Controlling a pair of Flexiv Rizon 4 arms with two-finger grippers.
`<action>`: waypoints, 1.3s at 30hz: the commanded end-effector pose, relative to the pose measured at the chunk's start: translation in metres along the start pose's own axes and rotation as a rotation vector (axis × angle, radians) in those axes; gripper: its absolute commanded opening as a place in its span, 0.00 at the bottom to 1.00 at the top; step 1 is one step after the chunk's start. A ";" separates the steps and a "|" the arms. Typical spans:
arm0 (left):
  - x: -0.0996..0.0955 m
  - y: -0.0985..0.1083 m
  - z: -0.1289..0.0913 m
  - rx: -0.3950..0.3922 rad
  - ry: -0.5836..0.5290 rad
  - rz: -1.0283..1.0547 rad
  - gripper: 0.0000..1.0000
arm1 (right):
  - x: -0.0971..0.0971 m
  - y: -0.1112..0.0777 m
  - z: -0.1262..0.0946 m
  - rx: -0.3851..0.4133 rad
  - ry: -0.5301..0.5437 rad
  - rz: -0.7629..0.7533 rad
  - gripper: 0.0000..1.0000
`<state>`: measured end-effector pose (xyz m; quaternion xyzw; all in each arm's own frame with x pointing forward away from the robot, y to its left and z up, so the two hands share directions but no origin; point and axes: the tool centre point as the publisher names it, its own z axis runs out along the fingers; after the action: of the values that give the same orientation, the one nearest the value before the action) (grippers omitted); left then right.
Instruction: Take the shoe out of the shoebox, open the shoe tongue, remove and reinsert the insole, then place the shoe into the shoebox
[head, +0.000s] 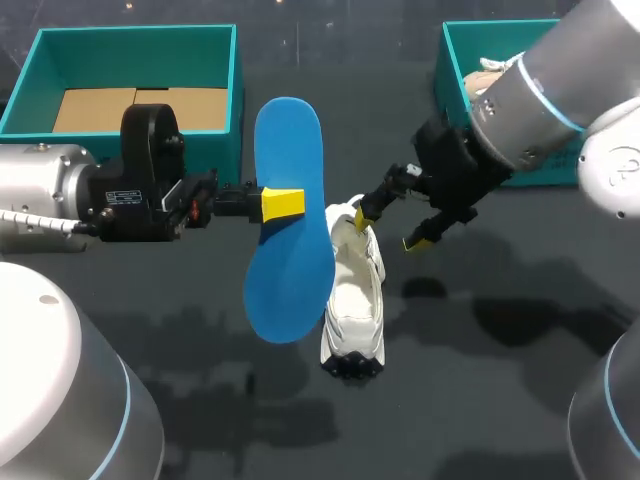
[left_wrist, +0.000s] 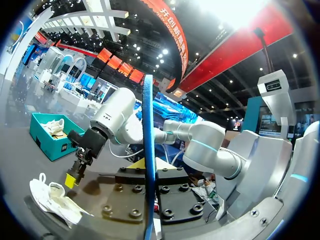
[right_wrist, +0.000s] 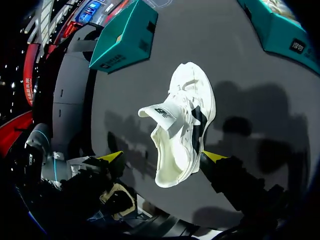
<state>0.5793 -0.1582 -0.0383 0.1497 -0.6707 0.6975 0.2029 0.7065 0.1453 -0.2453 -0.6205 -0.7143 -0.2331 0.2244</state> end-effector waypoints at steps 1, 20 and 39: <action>-0.002 0.001 0.002 0.003 0.002 0.000 0.00 | -0.011 -0.015 -0.015 -0.026 0.115 -0.004 1.00; -0.002 0.001 0.002 0.003 0.002 0.000 0.00 | 0.029 0.009 -0.045 -0.048 0.303 0.031 1.00; -0.043 -0.029 0.006 -0.034 0.105 0.893 0.00 | 0.055 0.015 -0.065 -0.054 0.546 0.049 1.00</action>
<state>0.6045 -0.1575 -0.0310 -0.0236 -0.6905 0.7228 0.0149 0.7182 0.1509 -0.1546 -0.5599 -0.6096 -0.3993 0.3942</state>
